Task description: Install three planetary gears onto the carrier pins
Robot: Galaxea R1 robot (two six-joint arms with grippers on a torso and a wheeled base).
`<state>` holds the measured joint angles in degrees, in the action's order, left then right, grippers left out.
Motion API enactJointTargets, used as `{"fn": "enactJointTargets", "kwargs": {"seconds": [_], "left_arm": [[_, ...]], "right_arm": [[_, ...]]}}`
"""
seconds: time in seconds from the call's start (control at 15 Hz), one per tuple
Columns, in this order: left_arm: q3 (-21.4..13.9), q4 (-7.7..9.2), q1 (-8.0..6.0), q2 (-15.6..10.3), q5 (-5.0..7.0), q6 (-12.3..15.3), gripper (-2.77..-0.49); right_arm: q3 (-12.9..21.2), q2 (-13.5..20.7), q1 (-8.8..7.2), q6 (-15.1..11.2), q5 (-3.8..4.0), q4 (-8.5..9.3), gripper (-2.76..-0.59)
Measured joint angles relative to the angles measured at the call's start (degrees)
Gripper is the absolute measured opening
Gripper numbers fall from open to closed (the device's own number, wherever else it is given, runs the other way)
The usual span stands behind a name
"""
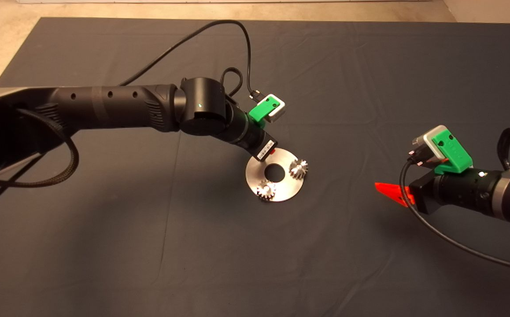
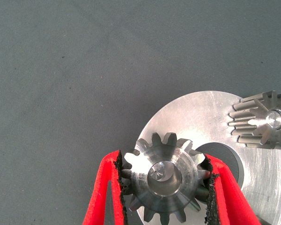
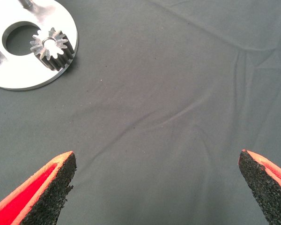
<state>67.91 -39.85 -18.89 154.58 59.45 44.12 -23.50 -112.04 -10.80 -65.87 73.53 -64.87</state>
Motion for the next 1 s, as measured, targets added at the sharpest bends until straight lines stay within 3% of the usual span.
{"fn": "enactJointTargets", "kwargs": {"seconds": [0.27, 0.53, 1.0], "left_arm": [[0.4, 0.00, 0.00, 0.0, -0.25, 0.0, -2.62], [1.1, -0.02, 0.00, 0.0, -1.46, -0.1, -2.62], [1.1, -0.48, 0.01, 0.0, -1.54, -0.1, -2.62]], "right_arm": [[0.0, 0.0, 0.00, 0.0, 0.02, 0.02, -0.76], [0.0, 0.0, 0.00, 0.0, 0.03, 0.02, -0.76], [0.0, 0.0, -0.80, 0.0, 0.13, 0.07, -0.76]]}}
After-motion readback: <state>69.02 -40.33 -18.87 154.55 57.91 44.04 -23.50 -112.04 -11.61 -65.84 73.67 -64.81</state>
